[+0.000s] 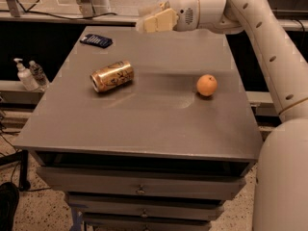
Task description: Knock orange can over
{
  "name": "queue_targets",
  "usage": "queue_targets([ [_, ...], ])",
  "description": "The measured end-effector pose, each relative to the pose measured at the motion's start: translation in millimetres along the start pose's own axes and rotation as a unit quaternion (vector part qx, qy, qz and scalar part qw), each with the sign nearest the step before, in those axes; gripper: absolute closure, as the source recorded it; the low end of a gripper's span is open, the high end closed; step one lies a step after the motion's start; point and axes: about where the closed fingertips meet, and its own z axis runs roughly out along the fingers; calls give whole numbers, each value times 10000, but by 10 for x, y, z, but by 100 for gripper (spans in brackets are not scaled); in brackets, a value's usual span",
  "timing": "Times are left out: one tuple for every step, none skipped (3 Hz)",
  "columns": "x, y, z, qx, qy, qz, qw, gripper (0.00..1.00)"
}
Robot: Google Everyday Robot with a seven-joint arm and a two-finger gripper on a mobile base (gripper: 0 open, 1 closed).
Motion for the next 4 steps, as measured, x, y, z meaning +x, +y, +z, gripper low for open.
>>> queue_targets([
  [27, -158, -333, 824, 224, -351, 9957, 0],
  [3, -290, -767, 1687, 370, -819, 9816, 0],
  [-30, -396, -1156, 2338, 386, -1183, 9643, 0],
  [-30, -396, -1155, 2337, 386, -1183, 9643, 0],
])
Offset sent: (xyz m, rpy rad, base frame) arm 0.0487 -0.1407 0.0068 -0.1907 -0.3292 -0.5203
